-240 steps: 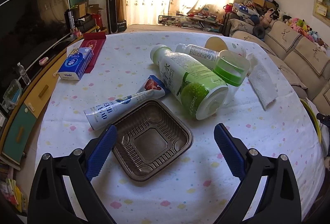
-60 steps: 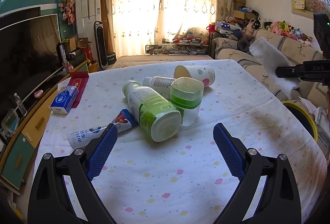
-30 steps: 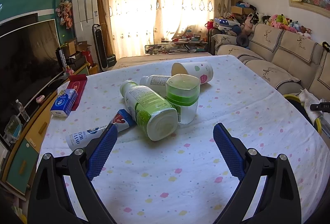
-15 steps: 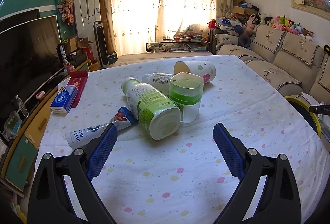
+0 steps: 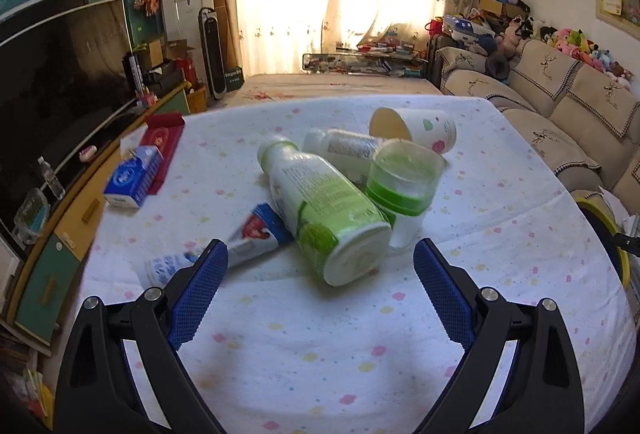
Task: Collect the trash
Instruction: 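Grasp the white toothpaste tube with the left tool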
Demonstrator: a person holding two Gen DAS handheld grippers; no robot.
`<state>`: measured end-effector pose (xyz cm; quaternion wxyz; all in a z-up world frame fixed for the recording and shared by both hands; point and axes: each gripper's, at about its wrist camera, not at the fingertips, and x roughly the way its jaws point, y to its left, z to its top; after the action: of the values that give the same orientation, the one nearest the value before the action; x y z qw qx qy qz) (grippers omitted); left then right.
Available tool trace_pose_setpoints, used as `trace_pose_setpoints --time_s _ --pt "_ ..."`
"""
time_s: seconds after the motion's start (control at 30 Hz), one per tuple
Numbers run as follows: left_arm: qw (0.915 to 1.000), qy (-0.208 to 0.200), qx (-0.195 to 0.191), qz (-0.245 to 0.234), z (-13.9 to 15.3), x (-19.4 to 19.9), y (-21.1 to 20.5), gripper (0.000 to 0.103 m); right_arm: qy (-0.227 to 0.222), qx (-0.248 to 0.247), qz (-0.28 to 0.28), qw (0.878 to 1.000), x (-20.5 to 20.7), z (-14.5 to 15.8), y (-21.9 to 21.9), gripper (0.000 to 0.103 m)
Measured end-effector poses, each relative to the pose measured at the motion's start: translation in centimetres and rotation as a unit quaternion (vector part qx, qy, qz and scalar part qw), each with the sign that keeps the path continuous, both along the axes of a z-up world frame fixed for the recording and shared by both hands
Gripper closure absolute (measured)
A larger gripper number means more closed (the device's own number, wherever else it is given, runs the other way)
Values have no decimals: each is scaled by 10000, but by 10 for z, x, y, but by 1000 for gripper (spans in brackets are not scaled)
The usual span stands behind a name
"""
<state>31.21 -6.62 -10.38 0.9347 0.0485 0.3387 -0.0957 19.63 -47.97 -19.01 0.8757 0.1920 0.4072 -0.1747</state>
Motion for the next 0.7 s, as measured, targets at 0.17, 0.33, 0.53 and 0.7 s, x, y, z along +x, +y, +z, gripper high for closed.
trace_pose_setpoints --time_s 0.17,0.33,0.53,0.7 --pt "9983 -252 442 -276 17 5 30 10 -35 94 13 9999 -2 -5 -4 50" --pt "9950 83 574 -818 4 29 52 11 55 168 26 9998 4 -13 -3 50" --pt "9850 578 973 -1303 -34 56 55 17 108 98 15 9999 7 -11 2 50" --pt "9831 800 870 -1399 -47 70 60 24 137 59 30 9999 11 -10 5 50"
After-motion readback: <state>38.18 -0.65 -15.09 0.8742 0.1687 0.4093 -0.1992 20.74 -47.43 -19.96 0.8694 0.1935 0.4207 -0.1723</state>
